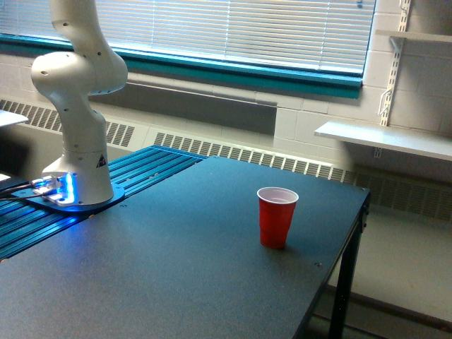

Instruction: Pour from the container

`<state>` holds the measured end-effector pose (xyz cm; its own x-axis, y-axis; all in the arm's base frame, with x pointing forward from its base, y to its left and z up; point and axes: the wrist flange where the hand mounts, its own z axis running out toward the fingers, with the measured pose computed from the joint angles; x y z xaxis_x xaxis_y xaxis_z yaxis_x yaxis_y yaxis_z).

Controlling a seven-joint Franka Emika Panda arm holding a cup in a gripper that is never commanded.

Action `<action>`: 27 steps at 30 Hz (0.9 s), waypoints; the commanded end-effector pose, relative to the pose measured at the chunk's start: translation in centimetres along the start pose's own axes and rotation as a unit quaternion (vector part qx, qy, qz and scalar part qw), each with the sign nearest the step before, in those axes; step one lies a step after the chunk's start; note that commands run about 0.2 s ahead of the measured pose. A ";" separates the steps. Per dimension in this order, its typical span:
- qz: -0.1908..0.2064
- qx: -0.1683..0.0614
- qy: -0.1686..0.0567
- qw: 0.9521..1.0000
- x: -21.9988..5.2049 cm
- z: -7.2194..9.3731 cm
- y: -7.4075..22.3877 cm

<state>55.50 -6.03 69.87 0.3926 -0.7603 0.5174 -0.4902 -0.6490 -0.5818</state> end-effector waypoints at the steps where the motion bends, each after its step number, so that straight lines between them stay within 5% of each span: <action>1: -0.019 0.027 0.004 0.999 -0.4 -2.6 -2.3; 12: -0.037 0.029 0.001 0.999 -1.9 -2.0 -2.0; 27: -0.083 0.016 -0.038 0.996 -5.6 0.5 2.6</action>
<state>53.23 -3.34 66.74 0.4814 -0.7015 0.5255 -0.4294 -0.7114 -0.5564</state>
